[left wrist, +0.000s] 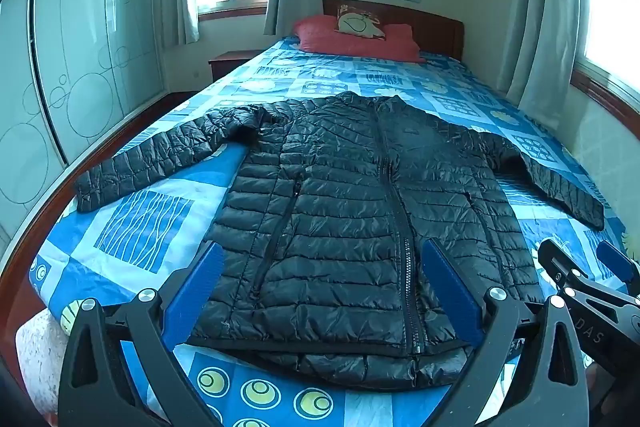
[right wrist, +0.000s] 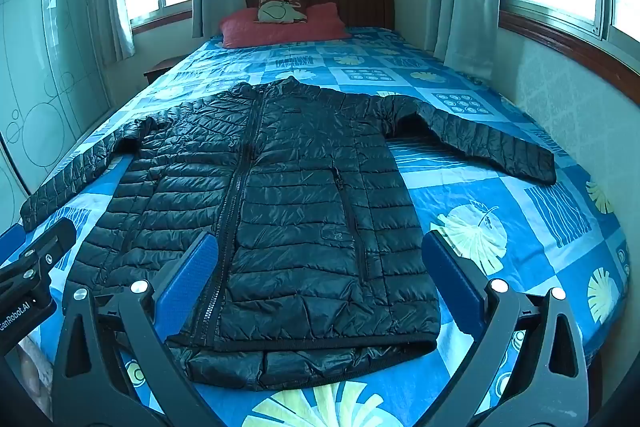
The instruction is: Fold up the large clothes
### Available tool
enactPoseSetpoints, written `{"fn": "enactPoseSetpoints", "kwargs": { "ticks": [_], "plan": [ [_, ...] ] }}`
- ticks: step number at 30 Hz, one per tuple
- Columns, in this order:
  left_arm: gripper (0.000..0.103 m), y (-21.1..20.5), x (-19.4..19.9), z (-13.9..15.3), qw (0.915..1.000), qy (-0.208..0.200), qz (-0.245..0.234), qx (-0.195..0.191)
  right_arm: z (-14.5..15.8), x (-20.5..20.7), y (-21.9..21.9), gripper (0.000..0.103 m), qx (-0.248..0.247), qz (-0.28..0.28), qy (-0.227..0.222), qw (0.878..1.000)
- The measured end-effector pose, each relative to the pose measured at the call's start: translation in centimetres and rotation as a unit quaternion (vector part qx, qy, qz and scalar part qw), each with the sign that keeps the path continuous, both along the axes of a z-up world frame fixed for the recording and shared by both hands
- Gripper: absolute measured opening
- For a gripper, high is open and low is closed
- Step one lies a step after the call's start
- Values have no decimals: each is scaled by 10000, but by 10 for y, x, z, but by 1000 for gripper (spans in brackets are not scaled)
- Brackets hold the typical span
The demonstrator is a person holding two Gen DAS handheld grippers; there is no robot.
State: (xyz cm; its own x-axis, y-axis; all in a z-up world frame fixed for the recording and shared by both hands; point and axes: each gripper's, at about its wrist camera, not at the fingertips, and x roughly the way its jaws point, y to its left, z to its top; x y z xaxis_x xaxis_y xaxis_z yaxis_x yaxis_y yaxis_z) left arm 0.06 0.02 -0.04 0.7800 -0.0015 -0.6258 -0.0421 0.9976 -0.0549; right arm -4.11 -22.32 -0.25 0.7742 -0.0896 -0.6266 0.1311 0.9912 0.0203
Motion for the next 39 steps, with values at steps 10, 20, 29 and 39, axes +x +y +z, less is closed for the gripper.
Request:
{"fn": "enactPoseSetpoints", "kwargs": {
  "ticks": [10, 20, 29, 39],
  "plan": [
    [98, 3, -4, 0, 10000, -56, -30, 35, -1, 1, 0, 101, 13, -3, 14, 10000],
    [98, 0, -4, 0, 10000, -60, -19, 69, 0, 0, 0, 101, 18, -3, 14, 10000],
    [98, 0, -4, 0, 10000, -49, -16, 79, 0, 1, 1, 101, 29, 0, 24, 10000],
    [98, 1, -5, -1, 10000, -23, -6, 65, -1, 1, 2, 101, 23, -1, 21, 10000]
  ]
}}
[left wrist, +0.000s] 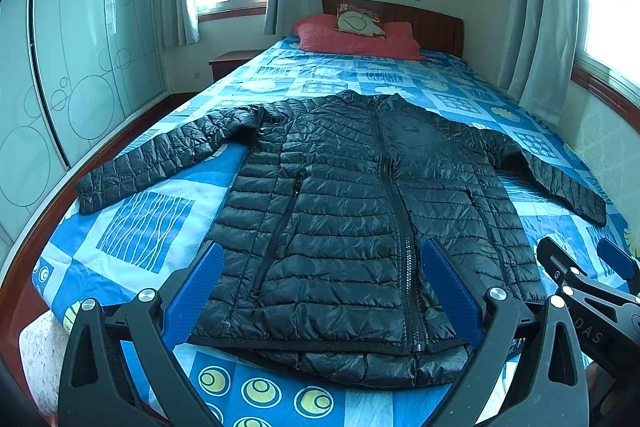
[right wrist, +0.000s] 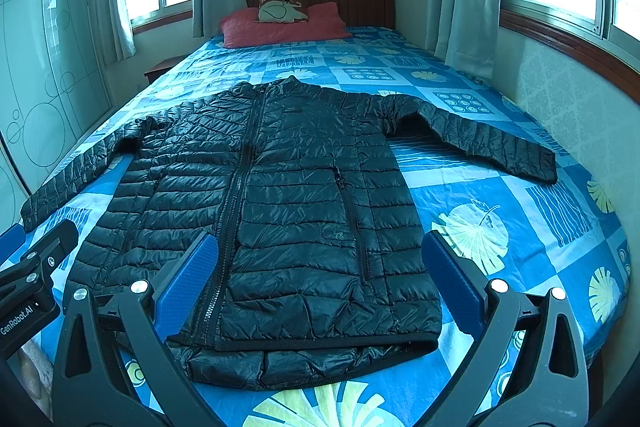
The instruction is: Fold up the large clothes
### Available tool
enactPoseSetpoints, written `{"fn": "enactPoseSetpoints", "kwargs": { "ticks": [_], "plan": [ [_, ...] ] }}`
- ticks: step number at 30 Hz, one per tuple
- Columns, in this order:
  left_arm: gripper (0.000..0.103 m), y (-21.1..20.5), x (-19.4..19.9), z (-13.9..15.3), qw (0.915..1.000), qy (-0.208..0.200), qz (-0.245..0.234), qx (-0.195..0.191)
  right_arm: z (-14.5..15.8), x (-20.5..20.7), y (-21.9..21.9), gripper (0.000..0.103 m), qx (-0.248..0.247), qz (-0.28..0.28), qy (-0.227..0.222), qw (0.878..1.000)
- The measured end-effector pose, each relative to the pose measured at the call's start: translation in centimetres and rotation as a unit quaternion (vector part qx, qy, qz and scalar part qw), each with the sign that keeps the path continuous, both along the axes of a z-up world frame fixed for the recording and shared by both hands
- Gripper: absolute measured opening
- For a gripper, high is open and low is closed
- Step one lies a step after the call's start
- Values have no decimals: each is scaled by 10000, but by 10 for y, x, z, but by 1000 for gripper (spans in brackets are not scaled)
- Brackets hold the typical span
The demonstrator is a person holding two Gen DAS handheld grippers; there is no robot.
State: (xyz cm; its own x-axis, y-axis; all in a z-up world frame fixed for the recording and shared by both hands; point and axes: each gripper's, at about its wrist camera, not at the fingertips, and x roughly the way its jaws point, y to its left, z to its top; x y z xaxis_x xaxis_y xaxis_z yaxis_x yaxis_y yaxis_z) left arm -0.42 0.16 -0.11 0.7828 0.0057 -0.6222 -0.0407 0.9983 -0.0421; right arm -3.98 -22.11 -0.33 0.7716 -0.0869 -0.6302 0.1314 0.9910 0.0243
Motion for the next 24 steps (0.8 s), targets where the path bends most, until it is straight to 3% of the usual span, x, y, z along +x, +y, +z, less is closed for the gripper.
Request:
{"fn": "enactPoseSetpoints", "kwargs": {
  "ticks": [24],
  "plan": [
    [98, 0, 0, -2, 10000, 25, 6, 7, -1, 0, 1, 101, 4, 1, 2, 10000]
  ]
}}
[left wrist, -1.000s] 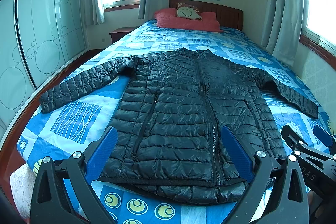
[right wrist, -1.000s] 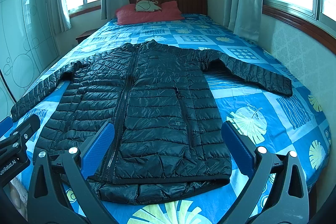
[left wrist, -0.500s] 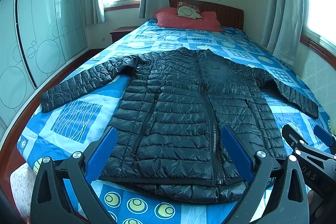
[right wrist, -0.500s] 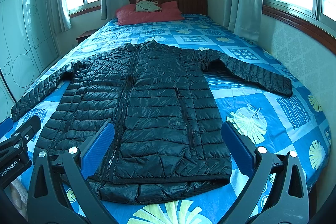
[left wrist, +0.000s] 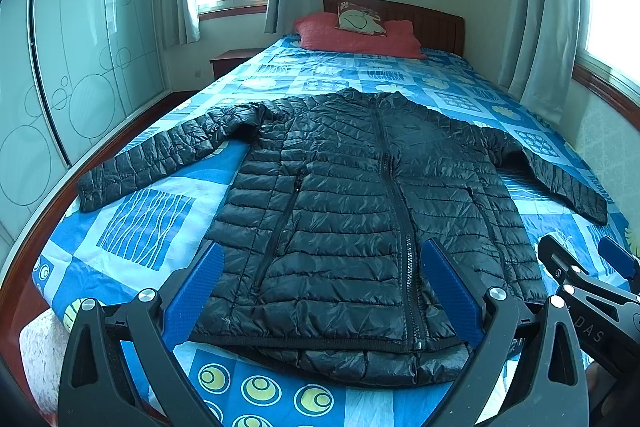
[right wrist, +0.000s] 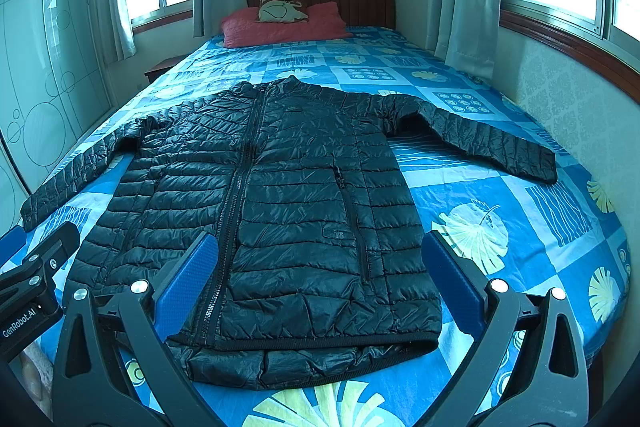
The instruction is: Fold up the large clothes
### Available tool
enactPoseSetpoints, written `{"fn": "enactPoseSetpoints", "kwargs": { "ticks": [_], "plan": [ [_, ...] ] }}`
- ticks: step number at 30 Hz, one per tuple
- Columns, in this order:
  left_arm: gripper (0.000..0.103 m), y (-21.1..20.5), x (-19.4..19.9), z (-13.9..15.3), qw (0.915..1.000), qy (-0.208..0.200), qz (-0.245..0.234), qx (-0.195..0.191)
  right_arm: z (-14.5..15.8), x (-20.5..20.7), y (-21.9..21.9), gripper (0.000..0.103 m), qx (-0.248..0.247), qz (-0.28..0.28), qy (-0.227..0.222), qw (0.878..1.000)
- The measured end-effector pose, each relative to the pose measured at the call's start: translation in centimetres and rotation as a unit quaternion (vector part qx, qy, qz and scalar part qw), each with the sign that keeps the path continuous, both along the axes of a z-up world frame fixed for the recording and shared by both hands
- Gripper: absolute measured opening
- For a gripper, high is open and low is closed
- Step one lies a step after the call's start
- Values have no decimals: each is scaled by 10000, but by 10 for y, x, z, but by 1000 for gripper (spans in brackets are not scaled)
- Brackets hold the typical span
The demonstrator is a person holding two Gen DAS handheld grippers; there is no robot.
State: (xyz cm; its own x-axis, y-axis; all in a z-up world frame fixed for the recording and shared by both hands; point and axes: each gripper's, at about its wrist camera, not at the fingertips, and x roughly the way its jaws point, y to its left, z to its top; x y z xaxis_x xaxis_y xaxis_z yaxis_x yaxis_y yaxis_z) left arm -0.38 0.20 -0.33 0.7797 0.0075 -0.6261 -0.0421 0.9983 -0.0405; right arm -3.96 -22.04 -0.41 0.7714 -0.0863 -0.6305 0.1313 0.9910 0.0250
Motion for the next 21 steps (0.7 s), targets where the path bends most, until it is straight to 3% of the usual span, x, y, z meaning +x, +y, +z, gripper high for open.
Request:
{"fn": "enactPoseSetpoints", "kwargs": {
  "ticks": [21],
  "plan": [
    [98, 3, -1, -4, 10000, 41, 7, 5, 2, -1, -2, 101, -6, 1, 2, 10000]
  ]
}}
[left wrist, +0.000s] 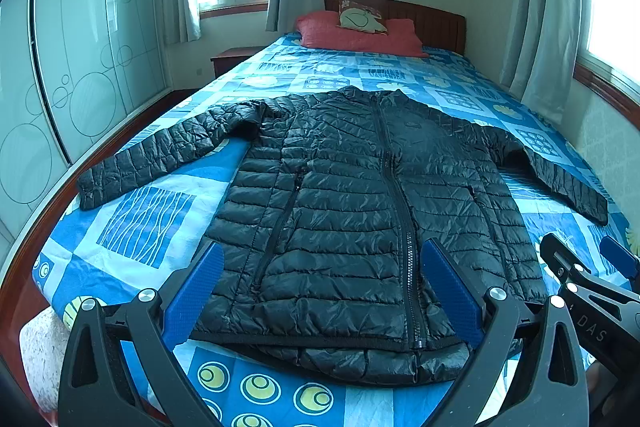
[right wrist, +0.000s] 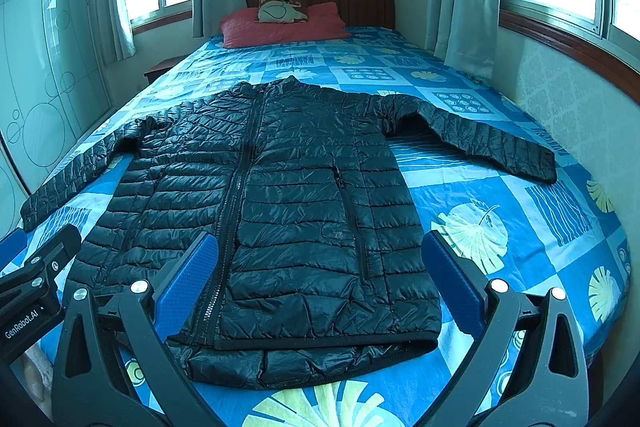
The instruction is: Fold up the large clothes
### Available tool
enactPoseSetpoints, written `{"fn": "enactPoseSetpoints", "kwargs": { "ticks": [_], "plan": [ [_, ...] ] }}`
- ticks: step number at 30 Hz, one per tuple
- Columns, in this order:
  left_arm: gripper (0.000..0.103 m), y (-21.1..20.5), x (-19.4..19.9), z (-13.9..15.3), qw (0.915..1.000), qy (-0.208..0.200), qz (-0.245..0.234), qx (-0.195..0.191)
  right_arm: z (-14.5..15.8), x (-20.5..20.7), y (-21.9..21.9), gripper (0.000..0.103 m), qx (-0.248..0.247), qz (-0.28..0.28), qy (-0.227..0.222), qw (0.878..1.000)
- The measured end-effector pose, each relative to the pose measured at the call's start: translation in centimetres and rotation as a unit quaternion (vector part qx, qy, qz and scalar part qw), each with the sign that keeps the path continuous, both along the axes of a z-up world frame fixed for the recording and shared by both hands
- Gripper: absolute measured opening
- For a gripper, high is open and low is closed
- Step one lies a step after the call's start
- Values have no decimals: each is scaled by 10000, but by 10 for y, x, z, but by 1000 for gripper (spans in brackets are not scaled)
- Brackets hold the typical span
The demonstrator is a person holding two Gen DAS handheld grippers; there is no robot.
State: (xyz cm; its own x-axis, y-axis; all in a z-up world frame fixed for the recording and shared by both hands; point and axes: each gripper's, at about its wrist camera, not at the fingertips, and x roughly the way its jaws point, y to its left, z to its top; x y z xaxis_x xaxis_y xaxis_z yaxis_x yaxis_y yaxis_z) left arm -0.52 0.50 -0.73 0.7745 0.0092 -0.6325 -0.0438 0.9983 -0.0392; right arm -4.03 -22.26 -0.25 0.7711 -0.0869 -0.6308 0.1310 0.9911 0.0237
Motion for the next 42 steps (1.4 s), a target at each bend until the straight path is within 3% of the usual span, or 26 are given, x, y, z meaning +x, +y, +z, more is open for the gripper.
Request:
{"fn": "enactPoseSetpoints", "kwargs": {
  "ticks": [42],
  "plan": [
    [98, -5, 2, -3, 10000, 84, 7, -8, -5, 1, 11, 101, 38, 45, 21, 10000]
  ]
}}
